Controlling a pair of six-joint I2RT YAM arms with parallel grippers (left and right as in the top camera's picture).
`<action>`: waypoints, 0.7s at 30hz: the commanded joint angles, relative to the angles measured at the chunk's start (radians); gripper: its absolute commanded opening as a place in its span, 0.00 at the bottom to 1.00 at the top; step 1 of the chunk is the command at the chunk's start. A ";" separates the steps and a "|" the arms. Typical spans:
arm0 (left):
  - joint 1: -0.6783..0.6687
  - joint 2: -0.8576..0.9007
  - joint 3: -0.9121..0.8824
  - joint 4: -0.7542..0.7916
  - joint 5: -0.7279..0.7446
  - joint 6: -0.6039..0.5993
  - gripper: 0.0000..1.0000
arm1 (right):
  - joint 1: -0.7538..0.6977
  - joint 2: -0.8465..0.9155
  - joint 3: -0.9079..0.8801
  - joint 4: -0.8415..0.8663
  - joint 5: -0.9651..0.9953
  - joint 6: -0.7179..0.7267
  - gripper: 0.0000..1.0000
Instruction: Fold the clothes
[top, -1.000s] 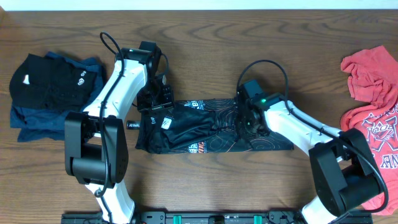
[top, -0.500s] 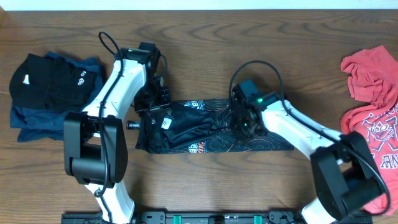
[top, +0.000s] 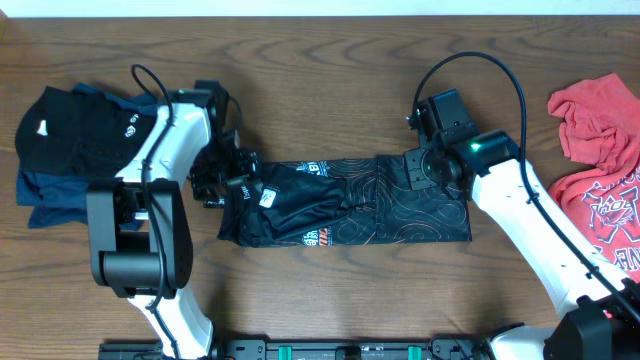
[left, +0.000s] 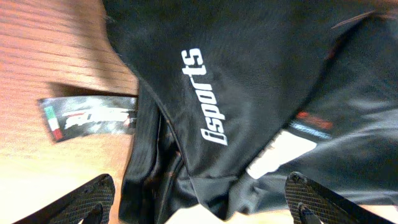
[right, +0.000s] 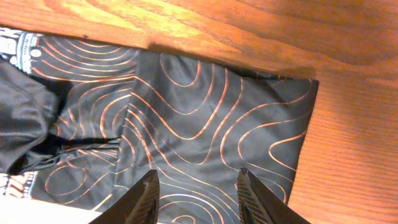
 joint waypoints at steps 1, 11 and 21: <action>0.002 0.003 -0.070 0.061 -0.022 0.054 0.90 | -0.009 0.004 -0.004 -0.005 0.013 0.018 0.40; 0.003 0.004 -0.207 0.227 0.149 0.071 0.88 | -0.009 0.004 -0.004 -0.021 0.014 0.018 0.39; 0.003 0.004 -0.243 0.238 0.365 0.148 0.60 | -0.009 0.004 -0.004 -0.019 0.014 0.018 0.39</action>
